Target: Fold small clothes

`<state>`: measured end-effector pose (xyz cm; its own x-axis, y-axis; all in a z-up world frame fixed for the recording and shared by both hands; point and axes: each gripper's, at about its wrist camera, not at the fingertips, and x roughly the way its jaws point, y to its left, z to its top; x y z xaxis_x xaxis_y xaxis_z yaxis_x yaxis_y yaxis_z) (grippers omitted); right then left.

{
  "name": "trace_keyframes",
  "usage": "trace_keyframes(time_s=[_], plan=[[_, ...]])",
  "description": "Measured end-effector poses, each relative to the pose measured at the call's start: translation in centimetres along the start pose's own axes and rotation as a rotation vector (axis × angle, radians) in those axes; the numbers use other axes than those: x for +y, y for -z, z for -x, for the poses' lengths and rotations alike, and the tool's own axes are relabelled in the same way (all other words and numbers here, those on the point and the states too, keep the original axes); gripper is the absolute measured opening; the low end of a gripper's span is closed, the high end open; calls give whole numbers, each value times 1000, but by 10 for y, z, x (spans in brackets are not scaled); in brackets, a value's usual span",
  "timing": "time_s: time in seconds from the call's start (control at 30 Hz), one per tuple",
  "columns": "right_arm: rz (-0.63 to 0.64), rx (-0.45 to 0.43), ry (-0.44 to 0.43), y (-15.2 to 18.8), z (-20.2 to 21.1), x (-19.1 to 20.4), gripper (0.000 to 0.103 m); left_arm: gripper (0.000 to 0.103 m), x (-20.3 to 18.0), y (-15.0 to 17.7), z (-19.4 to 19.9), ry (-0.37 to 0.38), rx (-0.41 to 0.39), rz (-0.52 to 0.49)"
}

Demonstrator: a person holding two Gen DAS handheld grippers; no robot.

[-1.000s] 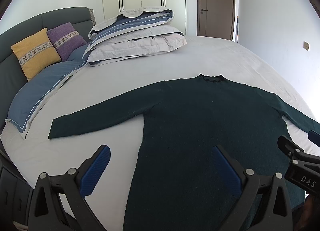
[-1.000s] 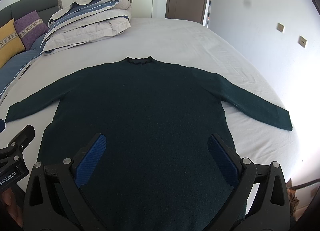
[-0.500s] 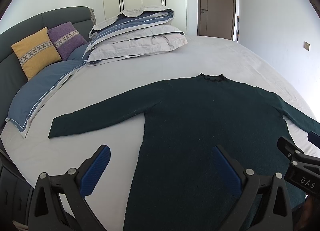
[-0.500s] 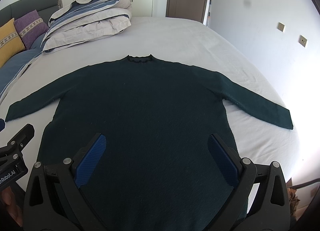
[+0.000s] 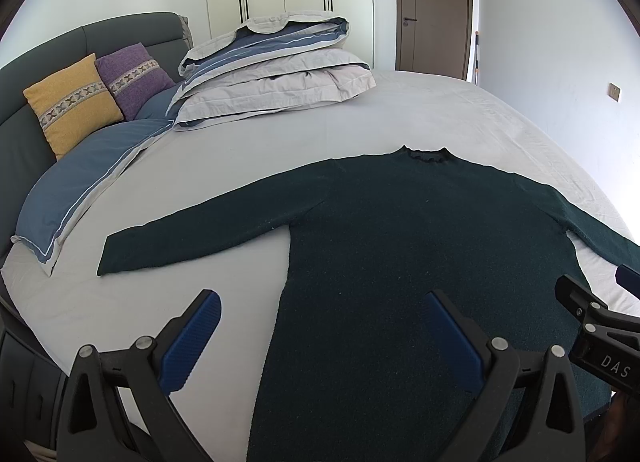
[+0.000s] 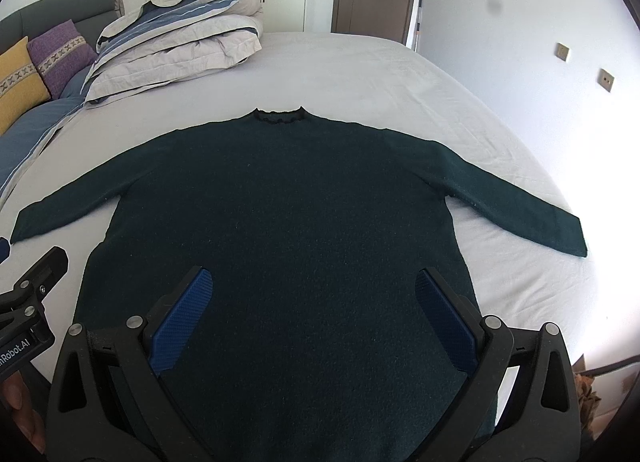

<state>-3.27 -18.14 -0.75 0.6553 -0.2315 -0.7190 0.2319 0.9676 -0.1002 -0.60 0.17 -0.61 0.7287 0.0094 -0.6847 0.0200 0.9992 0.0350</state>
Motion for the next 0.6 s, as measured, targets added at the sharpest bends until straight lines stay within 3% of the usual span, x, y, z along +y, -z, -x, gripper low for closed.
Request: trace_keyframes(time_s=[0.6], plan=[[0,3,0,5,-3,0,103,103,3,5,1,0,1,-1]])
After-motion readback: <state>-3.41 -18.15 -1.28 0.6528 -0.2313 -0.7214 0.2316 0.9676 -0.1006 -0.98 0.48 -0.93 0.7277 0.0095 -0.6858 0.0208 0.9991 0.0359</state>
